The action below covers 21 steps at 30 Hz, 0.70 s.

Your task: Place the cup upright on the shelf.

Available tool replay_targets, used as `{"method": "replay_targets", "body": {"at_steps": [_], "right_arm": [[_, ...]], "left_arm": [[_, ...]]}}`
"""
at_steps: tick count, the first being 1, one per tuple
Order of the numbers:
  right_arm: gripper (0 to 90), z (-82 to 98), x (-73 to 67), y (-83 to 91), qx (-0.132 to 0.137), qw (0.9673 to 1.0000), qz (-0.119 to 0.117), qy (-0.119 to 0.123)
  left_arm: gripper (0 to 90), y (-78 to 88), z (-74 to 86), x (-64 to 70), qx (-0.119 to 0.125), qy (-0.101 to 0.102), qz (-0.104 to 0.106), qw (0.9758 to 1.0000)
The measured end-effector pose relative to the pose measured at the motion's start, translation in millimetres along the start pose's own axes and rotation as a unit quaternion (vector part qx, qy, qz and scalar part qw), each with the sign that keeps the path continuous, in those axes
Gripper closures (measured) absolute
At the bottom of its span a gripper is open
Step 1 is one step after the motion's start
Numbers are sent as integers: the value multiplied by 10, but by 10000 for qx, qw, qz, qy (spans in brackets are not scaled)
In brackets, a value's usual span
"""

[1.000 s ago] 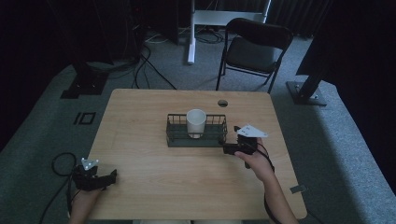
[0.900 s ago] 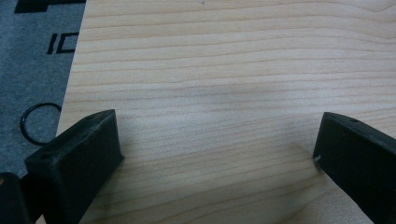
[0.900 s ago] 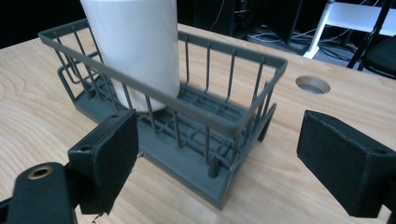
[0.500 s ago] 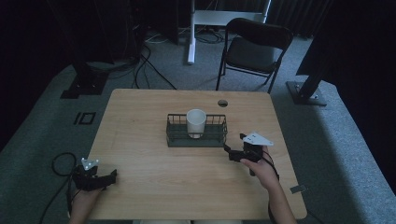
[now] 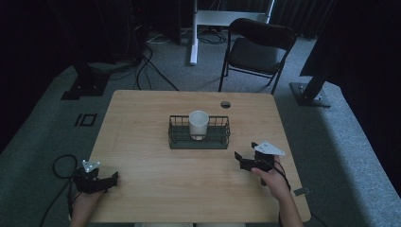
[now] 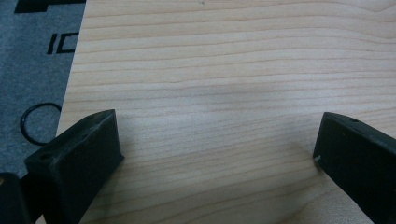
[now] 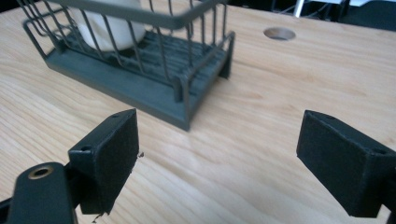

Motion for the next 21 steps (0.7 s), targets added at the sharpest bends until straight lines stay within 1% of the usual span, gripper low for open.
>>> {"method": "replay_targets", "body": {"at_steps": [4, 5, 7, 9, 12, 17, 18, 19, 20, 21], "right_arm": [[129, 72, 38, 67, -110, 9998, 21, -150], [129, 104, 59, 99, -157, 9998, 76, -115], [128, 120, 72, 113, -181, 9997, 101, -111], [128, 146, 89, 137, -221, 9995, 136, -185], [128, 178, 121, 170, -286, 9991, 250, -163], [128, 209, 174, 208, -385, 9977, 479, -301], [128, 209, 174, 208, -385, 9977, 479, -301], [128, 218, 188, 213, -431, 9970, 559, -310], [128, 238, 219, 223, -503, 9959, 700, -285], [128, 246, 231, 226, -520, 9954, 743, -322]], "left_arm": [[9, 0, 0, 0, 2, -1, 1, 10000], [9, 0, 0, 0, 0, -1, 1, 10000], [10, 0, 0, 0, -1, -2, 0, 10000], [10, 1, 0, -1, -4, -5, 1, 10000], [10, 0, 0, -1, 1, -5, -1, 10000], [10, -1, 0, -1, 4, -4, -1, 10000], [10, -1, 0, -1, 4, -4, -1, 10000], [10, 0, 0, -1, 1, -5, -2, 10000], [10, 0, 0, -1, 1, -5, -1, 10000], [10, 0, 0, -1, 1, -5, -1, 10000]]}}
Point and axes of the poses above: each handheld gripper's, and its own axes: y roughly backward along the jaws, z roughly out of its underside, x roughly to its right, the point moved 3 cm from there along -y, roughly forward along the jaws, and after that the axes turned 15 degrees about x, right-handed, at the moved point
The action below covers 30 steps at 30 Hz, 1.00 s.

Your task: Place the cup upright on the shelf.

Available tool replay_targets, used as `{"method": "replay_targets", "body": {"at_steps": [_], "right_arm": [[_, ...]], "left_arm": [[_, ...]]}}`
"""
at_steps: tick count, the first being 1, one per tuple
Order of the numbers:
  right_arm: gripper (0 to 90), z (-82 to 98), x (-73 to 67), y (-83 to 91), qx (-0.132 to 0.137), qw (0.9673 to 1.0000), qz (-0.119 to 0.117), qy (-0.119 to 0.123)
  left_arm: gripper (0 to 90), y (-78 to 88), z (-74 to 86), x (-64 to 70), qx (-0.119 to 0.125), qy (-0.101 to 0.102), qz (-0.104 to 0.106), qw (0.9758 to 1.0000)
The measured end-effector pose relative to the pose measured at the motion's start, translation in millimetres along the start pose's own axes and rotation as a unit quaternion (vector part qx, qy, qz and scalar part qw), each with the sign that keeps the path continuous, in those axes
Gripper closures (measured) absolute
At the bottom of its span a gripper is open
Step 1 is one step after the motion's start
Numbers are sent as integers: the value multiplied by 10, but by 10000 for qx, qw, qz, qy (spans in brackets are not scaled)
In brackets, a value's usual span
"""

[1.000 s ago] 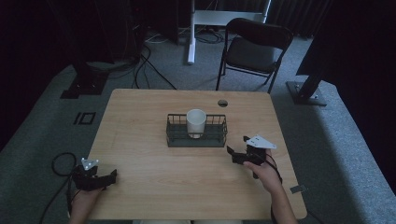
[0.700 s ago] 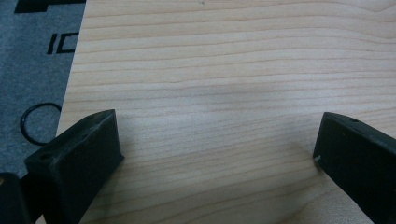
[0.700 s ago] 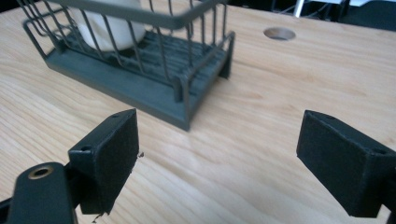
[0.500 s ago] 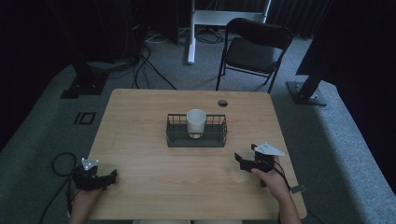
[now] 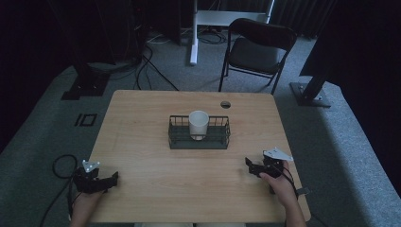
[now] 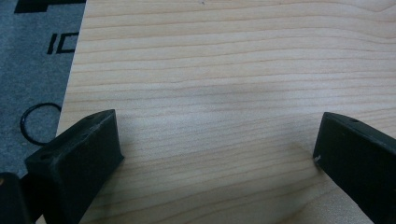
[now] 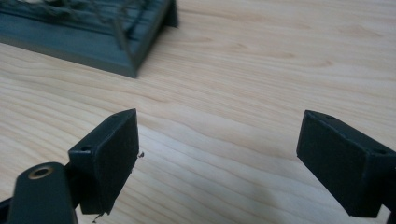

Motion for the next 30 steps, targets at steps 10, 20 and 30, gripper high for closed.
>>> {"method": "replay_targets", "body": {"at_steps": [10, 20, 30], "right_arm": [[127, 126, 139, 20, -452, 9981, 420, 9], [116, 189, 173, 49, -847, 9949, 543, -25], [115, 191, 165, 45, -868, 9947, 544, 28]], "left_arm": [[9, 0, 0, 0, -1, 0, 0, 10000], [10, 1, 0, 0, -2, -1, -1, 10000], [10, 1, 0, -4, -4, 13, -22, 10000]]}}
Point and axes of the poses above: each handheld gripper's, and its own axes: y roughly backward along the jaws, z roughly out of its underside, x roughly to its right, the point moved 3 cm from there along -y, roughly forward along the jaws, and after that the axes turned 15 degrees about x, right-handed, at the moved point
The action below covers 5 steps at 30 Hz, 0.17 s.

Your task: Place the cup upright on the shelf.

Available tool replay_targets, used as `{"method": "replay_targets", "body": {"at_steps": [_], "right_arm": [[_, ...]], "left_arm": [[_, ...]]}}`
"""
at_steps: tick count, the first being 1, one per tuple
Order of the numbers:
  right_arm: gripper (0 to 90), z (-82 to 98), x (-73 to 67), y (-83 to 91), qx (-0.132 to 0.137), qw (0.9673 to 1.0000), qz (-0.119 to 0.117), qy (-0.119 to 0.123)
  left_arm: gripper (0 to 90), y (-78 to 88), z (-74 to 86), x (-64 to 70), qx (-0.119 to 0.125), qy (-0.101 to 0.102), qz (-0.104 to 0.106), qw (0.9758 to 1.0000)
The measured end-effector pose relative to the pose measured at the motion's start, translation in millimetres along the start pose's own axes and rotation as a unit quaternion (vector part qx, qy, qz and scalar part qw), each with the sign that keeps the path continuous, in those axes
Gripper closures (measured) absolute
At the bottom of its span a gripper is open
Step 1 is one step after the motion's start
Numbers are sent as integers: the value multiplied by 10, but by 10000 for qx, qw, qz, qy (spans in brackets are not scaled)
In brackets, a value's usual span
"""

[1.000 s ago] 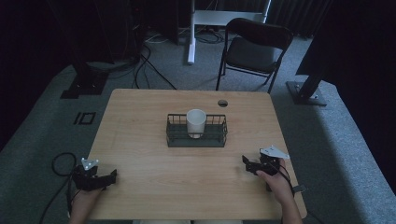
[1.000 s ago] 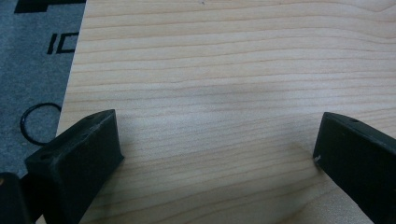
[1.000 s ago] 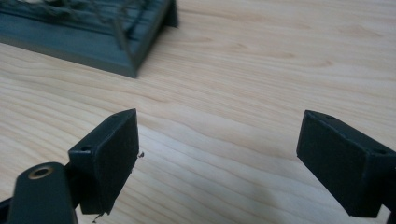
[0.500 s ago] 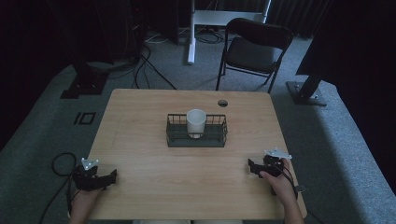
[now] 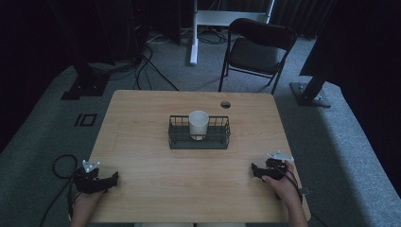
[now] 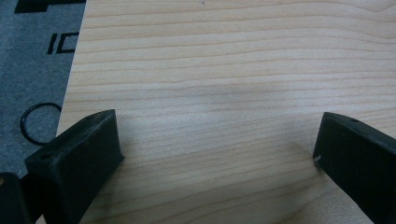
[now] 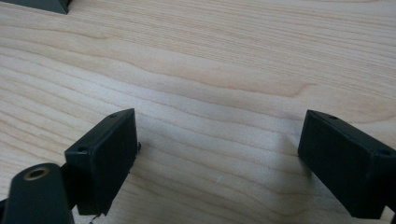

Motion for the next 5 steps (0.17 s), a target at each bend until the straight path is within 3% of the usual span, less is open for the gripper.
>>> {"method": "replay_targets", "body": {"at_steps": [5], "right_arm": [[115, -2, 2, -3, -2, 10000, -24, 11]], "left_arm": [[10, 0, 0, -8, 0, 59, -83, 9999]]}}
Point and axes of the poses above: each handheld gripper's, and its own axes: y roughly backward along the jaws, z roughly out of its underside, x roughly to its right, the point moved 3 cm from there along -y, roughly forward along the jaws, and after that the axes turned 15 degrees about x, right-handed, at the moved point
